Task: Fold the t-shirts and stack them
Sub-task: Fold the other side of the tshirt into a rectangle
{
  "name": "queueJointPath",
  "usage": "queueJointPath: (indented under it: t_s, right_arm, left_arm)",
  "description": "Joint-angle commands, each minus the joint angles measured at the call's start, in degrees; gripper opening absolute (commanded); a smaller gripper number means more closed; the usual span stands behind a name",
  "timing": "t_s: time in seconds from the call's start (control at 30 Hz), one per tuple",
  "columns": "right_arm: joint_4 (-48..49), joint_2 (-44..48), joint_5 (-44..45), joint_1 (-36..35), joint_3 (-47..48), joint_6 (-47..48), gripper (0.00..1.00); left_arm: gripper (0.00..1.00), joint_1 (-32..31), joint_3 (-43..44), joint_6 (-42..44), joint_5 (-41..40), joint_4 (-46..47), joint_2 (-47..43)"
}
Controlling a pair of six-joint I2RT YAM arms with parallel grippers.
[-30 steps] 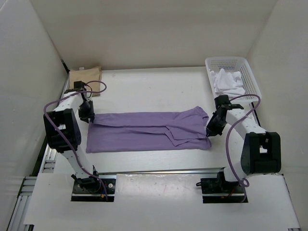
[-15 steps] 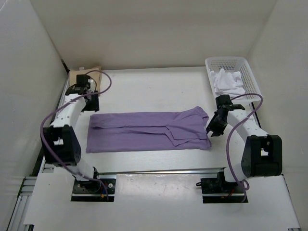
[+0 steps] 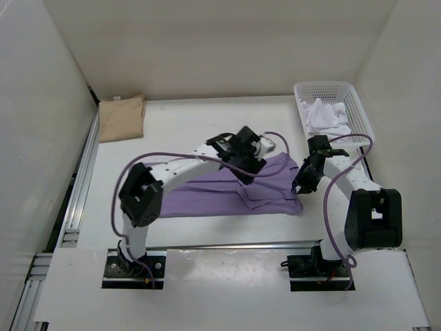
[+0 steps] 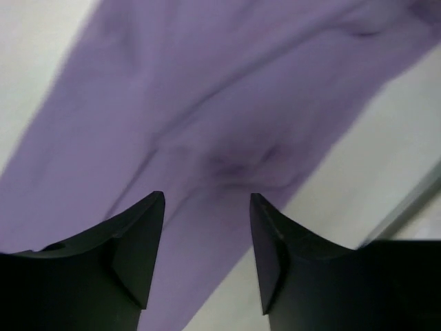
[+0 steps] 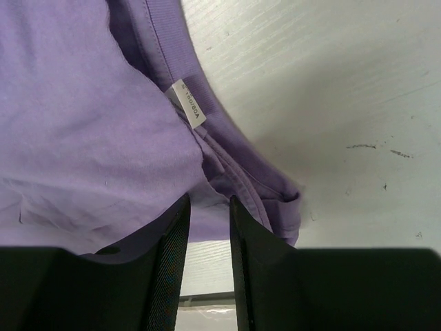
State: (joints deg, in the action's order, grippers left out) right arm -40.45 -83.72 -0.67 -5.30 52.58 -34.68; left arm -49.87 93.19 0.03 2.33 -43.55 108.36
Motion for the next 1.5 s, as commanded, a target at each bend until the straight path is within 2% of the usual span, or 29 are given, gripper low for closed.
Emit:
queueJointPath:
  t_s: [0.0,0.13,0.47,0.6,0.83,1.07,1.2,1.27,1.3,1.33,1.43,1.47]
  right_arm:
    - [1.42,-0.12,-1.00,0.20,-0.55,0.40,0.34]
    - [1.94,-0.12,-1.00,0.73,-0.55,0.40,0.34]
    - [4.24,0.49,-2.06,0.73,-2.92,-0.22,0.34]
    - [4.24,1.02,-2.06,0.73,-2.92,-0.22,0.34]
    - [4.76,1.02,-2.06,0.73,-3.97,-0.22,0.34]
    - [4.76,1.02,-2.06,0.73,-4.50,-0.22,0.34]
    - [4.76,1.02,-2.06,0.73,-4.50,-0.22,0.34]
    - [4.76,1.02,-2.67,0.73,-4.50,-0.22,0.34]
    - [4.76,1.02,-2.67,0.73,-4.50,-0.22,0.33]
    - [4.76,1.02,-2.67,0.73,-4.50,-0.22,0.33]
    - [4.76,1.02,-2.67,0.73,-4.50,-0.22,0.29]
    - [4.76,1.02,-2.67,0.73,-4.50,-0.22,0.27]
  left_arm:
    - [0.60,-2.77,7.61,-0.03,11.71,-1.01,5.01]
    - [0.54,-4.09,9.12,-0.03,14.55,-1.01,9.76]
    - [0.54,-4.10,6.92,-0.03,11.73,-0.48,12.66]
    - [0.54,-4.10,2.89,-0.03,12.44,-0.48,12.05]
    - [0.57,-4.10,6.39,-0.03,12.44,-0.48,14.43]
    - [0.57,-4.10,6.39,-0.03,12.44,-0.48,16.79]
    - [0.47,-4.10,7.44,-0.03,12.97,-0.48,18.02]
    - [0.36,-4.10,8.14,-0.03,12.97,-0.48,18.03]
    - [0.23,-4.10,8.76,-0.03,12.97,-1.01,18.03]
    - [0.19,-4.10,8.77,-0.03,12.97,-1.01,18.03]
    - [0.10,-4.10,8.77,-0.03,12.97,-1.01,17.50]
    - [0.10,-4.10,8.77,-0.03,12.97,-1.01,17.50]
